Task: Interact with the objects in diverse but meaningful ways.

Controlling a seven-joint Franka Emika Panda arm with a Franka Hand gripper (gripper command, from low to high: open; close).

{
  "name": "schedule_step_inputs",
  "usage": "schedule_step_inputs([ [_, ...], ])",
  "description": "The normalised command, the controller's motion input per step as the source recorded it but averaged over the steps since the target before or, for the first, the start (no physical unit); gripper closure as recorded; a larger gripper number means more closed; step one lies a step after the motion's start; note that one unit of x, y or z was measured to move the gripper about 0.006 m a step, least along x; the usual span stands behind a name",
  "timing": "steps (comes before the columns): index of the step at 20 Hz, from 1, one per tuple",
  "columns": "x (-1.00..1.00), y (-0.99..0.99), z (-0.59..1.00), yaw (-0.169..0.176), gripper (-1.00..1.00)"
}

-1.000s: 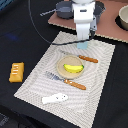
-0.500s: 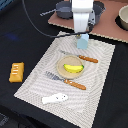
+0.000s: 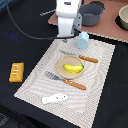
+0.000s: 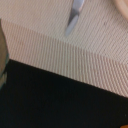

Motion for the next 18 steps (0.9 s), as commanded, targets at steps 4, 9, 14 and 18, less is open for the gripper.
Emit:
schedule_step_inputs([
  [4, -0.92, -0.33, -0.33, -0.003, -1.0],
  [9, -0.93, -0.33, -0.28, -0.006, -1.0],
  [14, -0.94, -0.3, -0.16, -0.021, -1.0],
  [18, -0.87, -0.31, 0.0, -0.077, -1.0],
])
